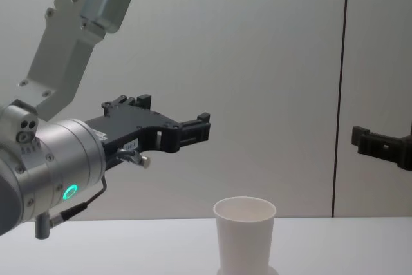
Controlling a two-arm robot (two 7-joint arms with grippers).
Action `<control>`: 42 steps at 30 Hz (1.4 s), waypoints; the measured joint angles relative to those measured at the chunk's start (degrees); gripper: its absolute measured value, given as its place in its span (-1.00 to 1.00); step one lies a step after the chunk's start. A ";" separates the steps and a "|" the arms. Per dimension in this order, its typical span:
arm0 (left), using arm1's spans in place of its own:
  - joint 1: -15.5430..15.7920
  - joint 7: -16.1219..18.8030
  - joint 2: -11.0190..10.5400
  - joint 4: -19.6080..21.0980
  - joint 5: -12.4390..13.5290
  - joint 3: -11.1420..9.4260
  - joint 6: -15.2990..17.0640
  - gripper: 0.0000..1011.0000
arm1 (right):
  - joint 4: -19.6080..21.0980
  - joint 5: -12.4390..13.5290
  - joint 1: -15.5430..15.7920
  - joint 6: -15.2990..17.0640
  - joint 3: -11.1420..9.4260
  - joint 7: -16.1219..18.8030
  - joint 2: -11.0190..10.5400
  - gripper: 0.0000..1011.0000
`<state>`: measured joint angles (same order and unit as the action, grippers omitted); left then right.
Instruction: Place the pen into the pen holder.
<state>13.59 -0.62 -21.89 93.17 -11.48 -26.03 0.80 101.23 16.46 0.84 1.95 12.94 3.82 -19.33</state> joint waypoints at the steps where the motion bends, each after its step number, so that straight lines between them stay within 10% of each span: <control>1: 0.00 0.00 0.00 0.00 0.00 0.00 0.00 0.99 | 0.00 0.00 0.00 0.00 0.00 0.00 0.00 0.98; 42: 0.00 0.00 0.00 0.00 0.00 0.00 0.00 0.99 | -2.13 -0.26 -2.74 2.58 -0.94 3.03 -0.34 0.98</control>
<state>13.59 -0.62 -21.89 93.17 -11.48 -26.02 0.80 99.10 16.21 -1.90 4.54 12.00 6.85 -19.68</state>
